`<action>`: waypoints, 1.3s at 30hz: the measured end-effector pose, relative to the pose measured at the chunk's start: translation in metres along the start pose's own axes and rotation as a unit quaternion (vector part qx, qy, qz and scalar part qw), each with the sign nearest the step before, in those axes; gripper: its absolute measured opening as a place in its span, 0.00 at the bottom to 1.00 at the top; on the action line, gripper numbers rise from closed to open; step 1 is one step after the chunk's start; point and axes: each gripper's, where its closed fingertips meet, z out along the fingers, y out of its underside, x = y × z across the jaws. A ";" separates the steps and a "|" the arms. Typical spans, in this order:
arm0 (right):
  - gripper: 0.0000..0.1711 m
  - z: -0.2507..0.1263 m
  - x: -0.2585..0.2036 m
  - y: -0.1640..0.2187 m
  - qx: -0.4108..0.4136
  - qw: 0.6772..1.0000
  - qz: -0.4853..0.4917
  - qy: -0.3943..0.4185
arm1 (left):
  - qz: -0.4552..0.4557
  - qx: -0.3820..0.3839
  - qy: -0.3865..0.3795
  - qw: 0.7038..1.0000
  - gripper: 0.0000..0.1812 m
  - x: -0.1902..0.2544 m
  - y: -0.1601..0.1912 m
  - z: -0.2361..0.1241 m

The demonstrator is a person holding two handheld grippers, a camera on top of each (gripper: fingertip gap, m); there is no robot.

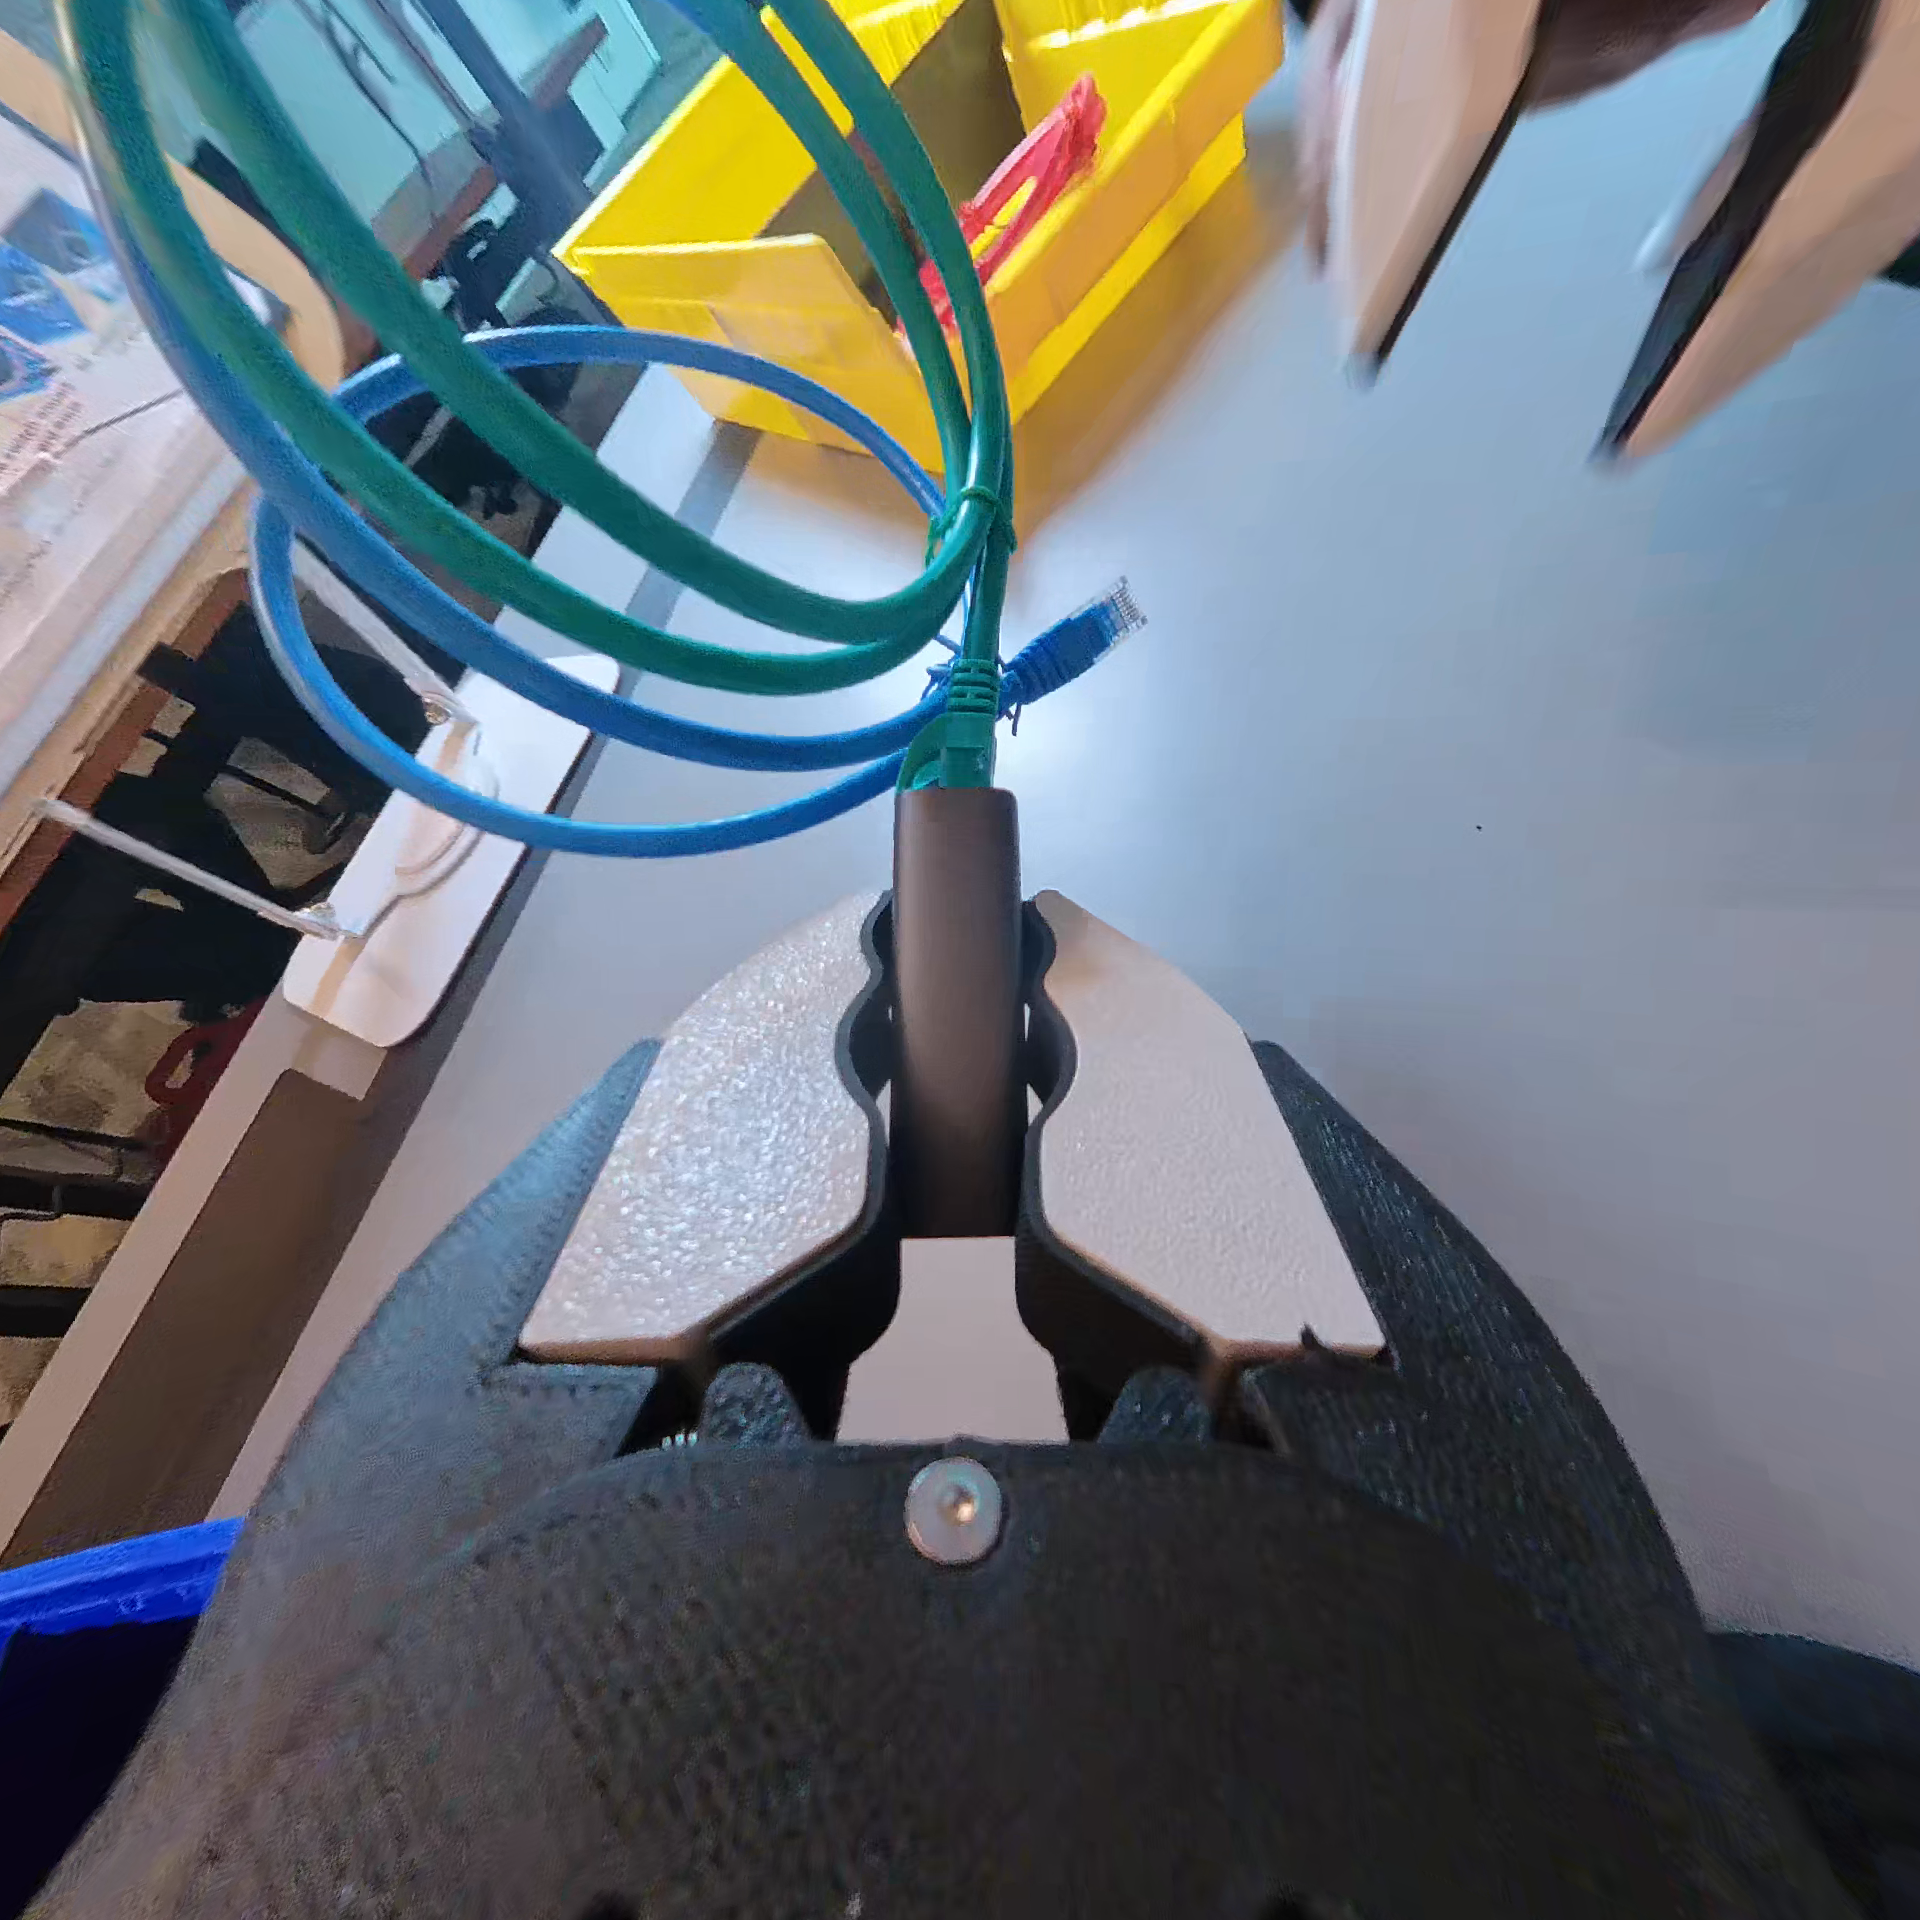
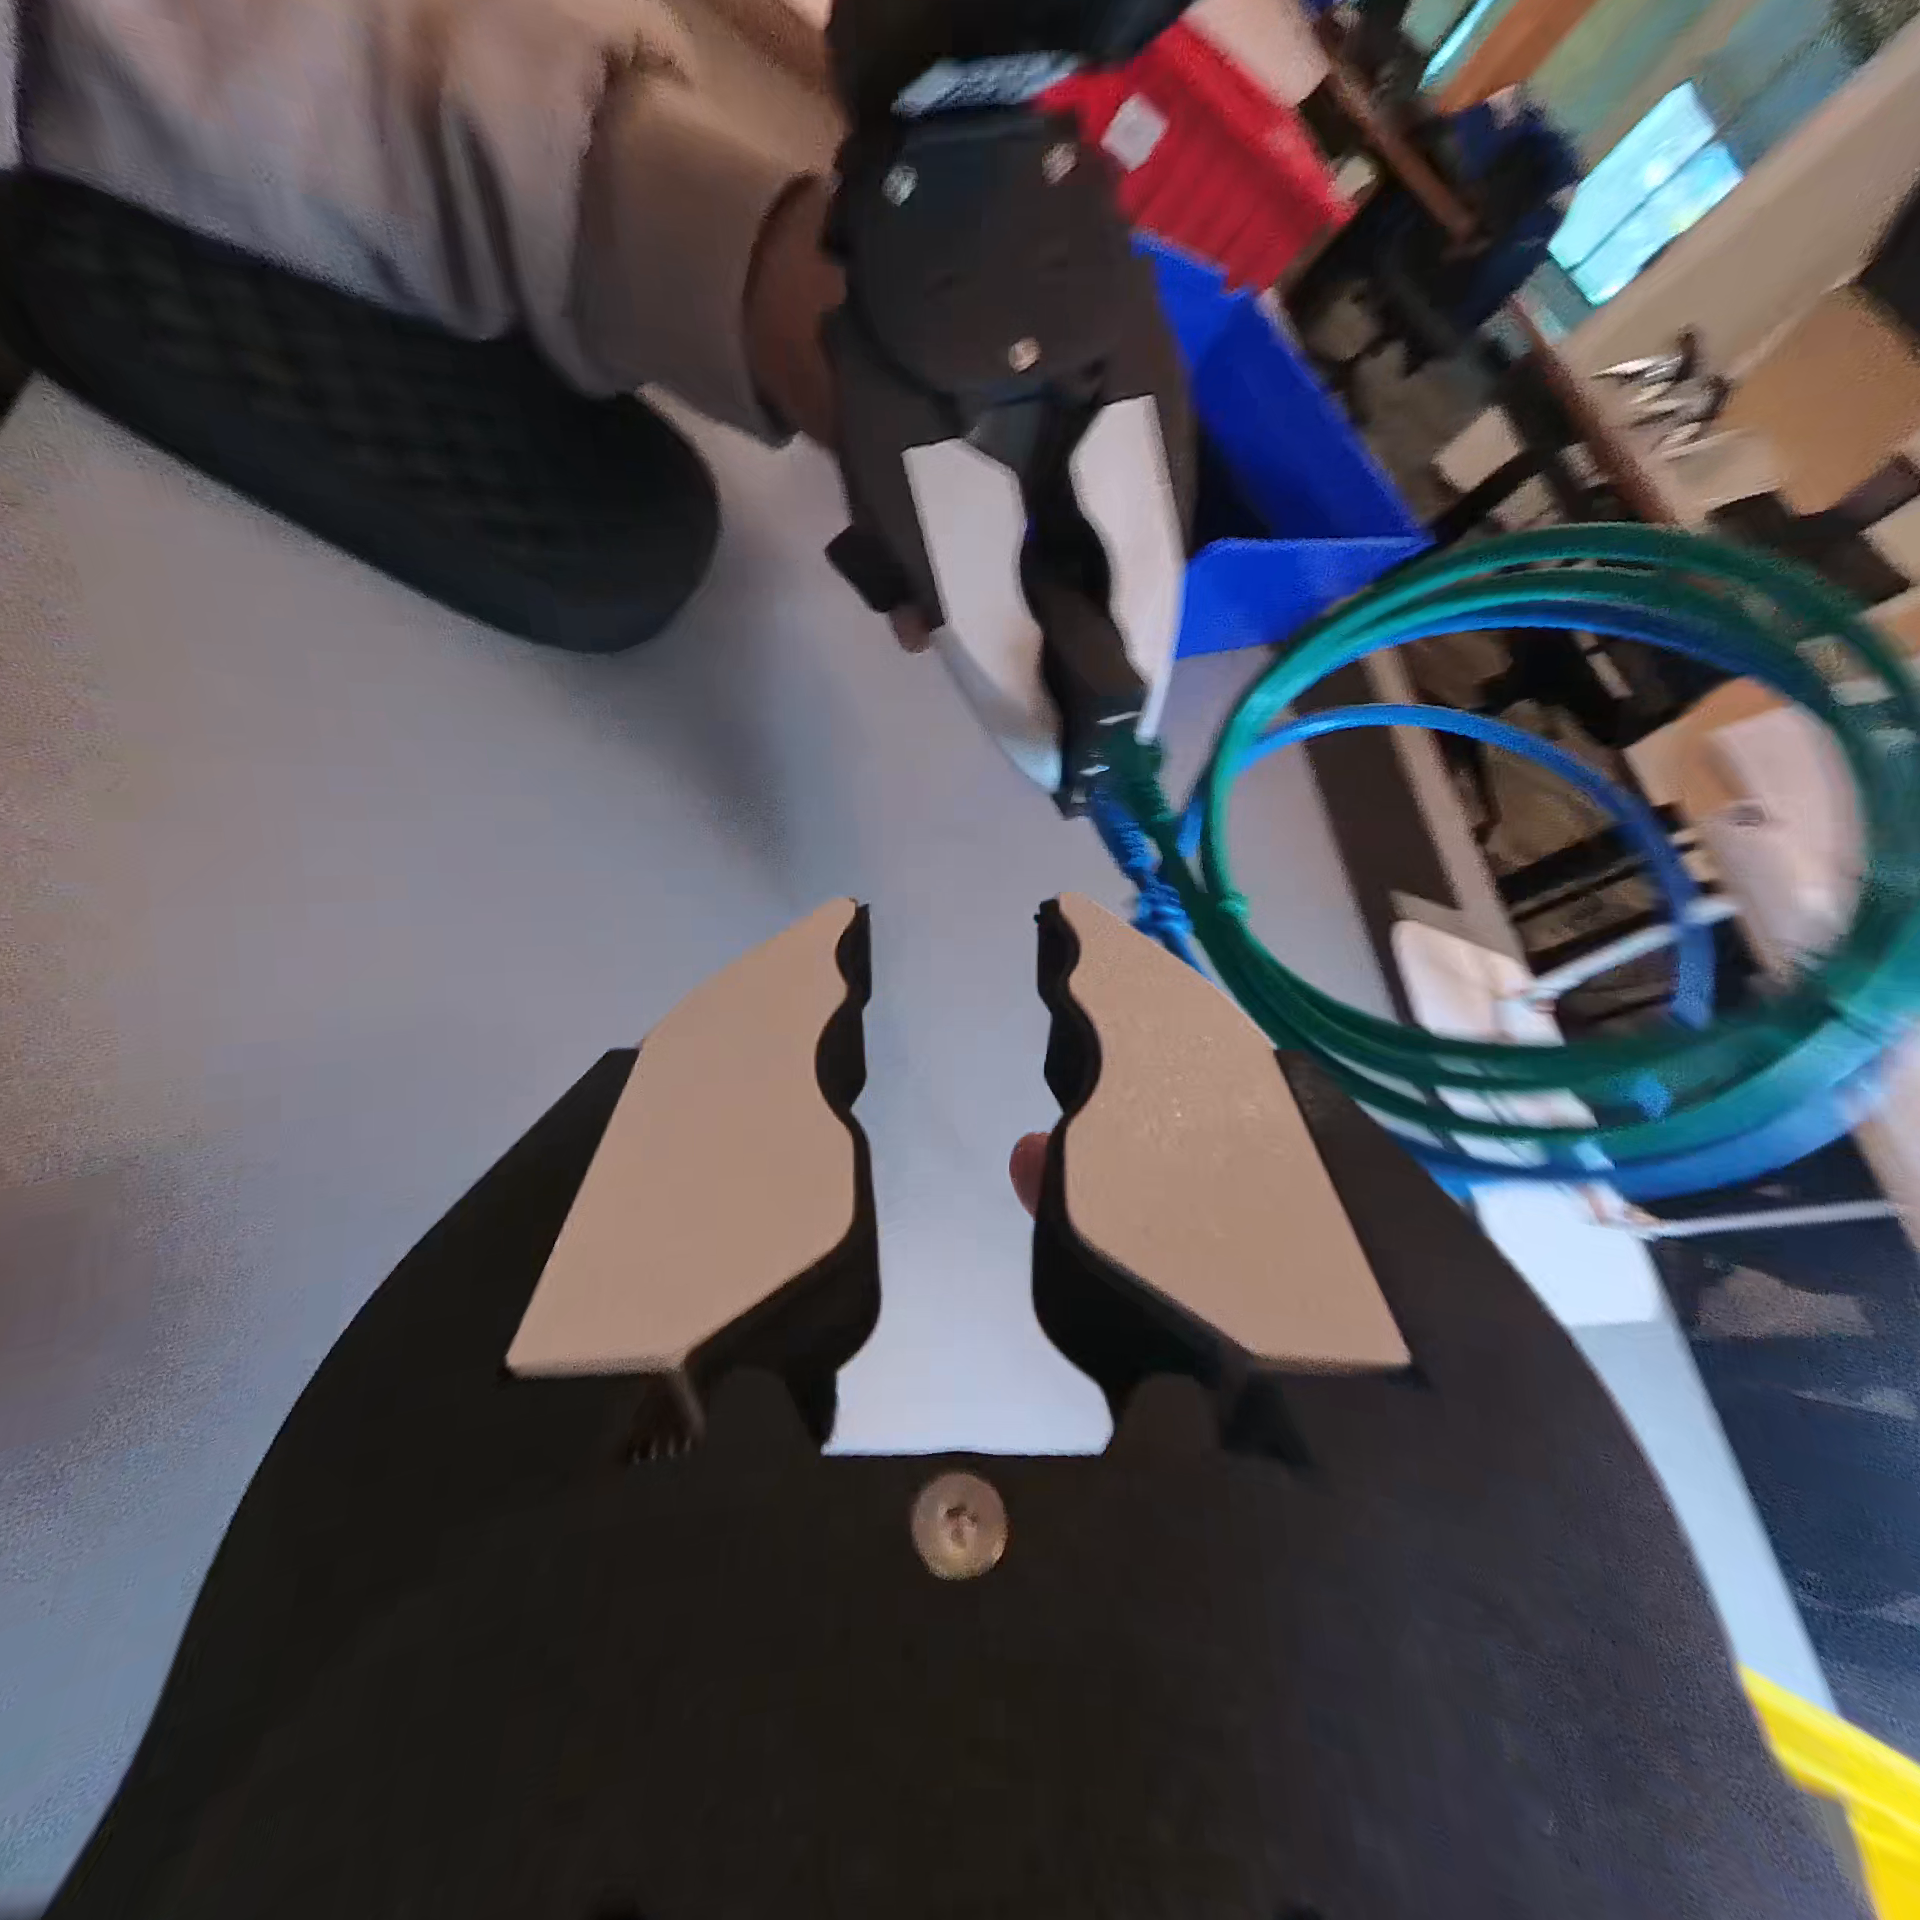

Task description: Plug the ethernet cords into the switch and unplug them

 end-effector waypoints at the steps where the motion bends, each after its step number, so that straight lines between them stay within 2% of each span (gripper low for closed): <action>1: 0.18 0.015 -0.006 0.007 -0.014 1.000 -0.005 -0.006 | 0.008 -0.007 0.005 1.000 0.12 0.005 0.001 0.002; 5: 0.17 0.043 0.005 0.013 -0.027 0.999 -0.011 0.038 | 0.054 -0.033 0.018 0.998 0.12 0.023 0.003 0.009; 9: 0.14 0.056 0.005 0.035 -0.085 0.993 -0.063 0.058 | 0.098 -0.060 0.023 0.993 0.12 0.033 0.009 0.016; 16: 0.13 0.052 -0.001 0.029 -0.062 0.998 -0.004 0.017 | 0.174 -0.057 0.034 0.982 0.12 0.047 0.007 0.015; 19: 0.15 0.050 -0.006 0.029 -0.071 0.997 -0.027 0.008 | 0.219 -0.036 0.049 0.974 0.12 0.059 0.003 0.016; 20: 0.11 0.048 -0.010 0.029 -0.071 0.997 -0.029 -0.004 | 0.225 -0.032 0.042 0.973 0.12 0.058 0.001 0.016; 22: 0.07 0.045 -0.011 0.026 -0.055 0.997 -0.047 0.001 | 0.228 -0.020 0.032 0.973 0.12 0.056 -0.004 0.014; 29: 0.10 0.046 -0.011 0.025 -0.063 0.996 -0.055 0.011 | 0.242 -0.022 0.030 0.970 0.12 0.057 -0.004 0.014; 32: 0.12 0.051 -0.015 0.030 -0.082 0.993 -0.078 0.014 | 0.240 -0.005 0.038 0.970 0.12 0.063 -0.014 0.012; 34: 0.10 0.051 -0.012 0.028 -0.075 0.991 -0.107 0.030 | 0.246 -0.013 0.031 0.969 0.12 0.062 -0.013 0.013; 39: 0.10 0.048 -0.009 0.018 -0.048 0.993 -0.099 0.036 | 0.221 0.000 0.042 0.974 0.12 0.056 -0.010 0.008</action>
